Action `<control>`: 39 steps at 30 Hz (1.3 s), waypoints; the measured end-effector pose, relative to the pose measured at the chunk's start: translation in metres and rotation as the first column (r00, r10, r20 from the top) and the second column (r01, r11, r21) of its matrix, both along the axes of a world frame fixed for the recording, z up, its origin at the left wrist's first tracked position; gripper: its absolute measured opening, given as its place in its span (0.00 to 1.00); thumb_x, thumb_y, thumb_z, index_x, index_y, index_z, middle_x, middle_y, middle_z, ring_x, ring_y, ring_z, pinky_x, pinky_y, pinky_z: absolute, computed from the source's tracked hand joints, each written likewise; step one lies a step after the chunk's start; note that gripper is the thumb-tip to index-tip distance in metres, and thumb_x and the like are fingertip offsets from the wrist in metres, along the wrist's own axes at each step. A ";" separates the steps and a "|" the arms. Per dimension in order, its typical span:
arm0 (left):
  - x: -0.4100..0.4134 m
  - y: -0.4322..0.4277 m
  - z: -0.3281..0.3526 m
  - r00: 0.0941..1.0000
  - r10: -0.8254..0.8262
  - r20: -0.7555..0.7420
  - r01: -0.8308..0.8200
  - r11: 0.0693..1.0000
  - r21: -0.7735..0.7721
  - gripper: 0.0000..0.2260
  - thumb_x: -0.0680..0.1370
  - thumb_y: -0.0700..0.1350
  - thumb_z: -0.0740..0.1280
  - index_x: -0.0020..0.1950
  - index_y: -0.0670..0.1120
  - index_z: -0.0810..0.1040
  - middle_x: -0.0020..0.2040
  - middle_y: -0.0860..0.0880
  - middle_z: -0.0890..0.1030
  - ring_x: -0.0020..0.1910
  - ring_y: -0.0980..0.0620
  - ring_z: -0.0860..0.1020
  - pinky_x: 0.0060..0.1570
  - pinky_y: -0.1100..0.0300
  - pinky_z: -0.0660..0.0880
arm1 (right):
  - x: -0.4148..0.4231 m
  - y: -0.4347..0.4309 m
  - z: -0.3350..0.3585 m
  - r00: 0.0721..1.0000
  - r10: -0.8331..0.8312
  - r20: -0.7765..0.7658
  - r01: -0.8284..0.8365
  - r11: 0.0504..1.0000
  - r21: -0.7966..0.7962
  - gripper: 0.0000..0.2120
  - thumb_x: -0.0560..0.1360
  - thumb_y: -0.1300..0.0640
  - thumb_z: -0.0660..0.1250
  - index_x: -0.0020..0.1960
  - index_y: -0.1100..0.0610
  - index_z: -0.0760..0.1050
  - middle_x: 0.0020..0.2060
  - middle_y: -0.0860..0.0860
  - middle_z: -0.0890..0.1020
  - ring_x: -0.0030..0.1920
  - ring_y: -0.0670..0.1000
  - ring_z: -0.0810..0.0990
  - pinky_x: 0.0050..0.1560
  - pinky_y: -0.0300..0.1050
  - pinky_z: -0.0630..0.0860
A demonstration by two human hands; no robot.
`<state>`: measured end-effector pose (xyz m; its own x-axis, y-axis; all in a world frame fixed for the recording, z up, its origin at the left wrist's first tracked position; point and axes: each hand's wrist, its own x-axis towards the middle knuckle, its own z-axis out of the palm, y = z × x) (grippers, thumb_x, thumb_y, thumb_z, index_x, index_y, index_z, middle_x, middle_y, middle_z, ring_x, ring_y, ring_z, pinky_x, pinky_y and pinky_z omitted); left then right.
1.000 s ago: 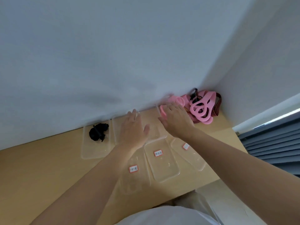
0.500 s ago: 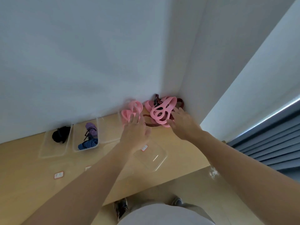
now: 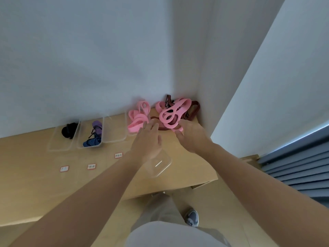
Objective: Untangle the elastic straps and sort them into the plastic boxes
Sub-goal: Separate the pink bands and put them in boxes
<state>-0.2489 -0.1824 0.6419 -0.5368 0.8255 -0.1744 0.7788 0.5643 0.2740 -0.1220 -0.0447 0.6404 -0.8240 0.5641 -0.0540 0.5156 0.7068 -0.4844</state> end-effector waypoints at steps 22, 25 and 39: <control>-0.106 0.132 -0.047 0.912 -0.135 0.388 0.140 0.990 0.016 0.09 0.82 0.36 0.60 0.43 0.39 0.74 0.44 0.40 0.80 0.37 0.45 0.74 0.34 0.62 0.65 | -0.109 0.072 -0.045 0.726 -0.640 0.251 0.509 0.255 -0.822 0.08 0.71 0.63 0.64 0.37 0.59 0.81 0.26 0.49 0.79 0.22 0.47 0.76 0.26 0.38 0.73; -0.117 0.139 -0.053 0.886 -0.027 0.463 0.010 0.999 0.040 0.09 0.81 0.40 0.63 0.42 0.39 0.74 0.35 0.45 0.77 0.31 0.49 0.70 0.32 0.60 0.65 | -0.108 0.077 -0.052 0.717 -0.635 0.288 0.532 0.231 -0.815 0.11 0.71 0.61 0.66 0.31 0.53 0.80 0.27 0.50 0.79 0.23 0.48 0.74 0.29 0.41 0.73; -0.094 0.125 0.028 0.796 -0.078 0.600 -0.081 0.969 0.232 0.05 0.76 0.47 0.75 0.46 0.46 0.86 0.39 0.50 0.83 0.33 0.55 0.76 0.35 0.61 0.70 | -0.063 0.092 0.011 0.903 -0.407 -0.139 0.141 0.585 -0.799 0.05 0.76 0.61 0.71 0.48 0.52 0.84 0.35 0.53 0.77 0.36 0.49 0.73 0.39 0.45 0.72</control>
<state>-0.3428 -0.0575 0.6702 -0.3894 0.8825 -0.2638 0.4104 0.4226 0.8081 -0.1852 0.0476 0.6515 -0.6864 0.6273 -0.3679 0.3682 -0.1365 -0.9197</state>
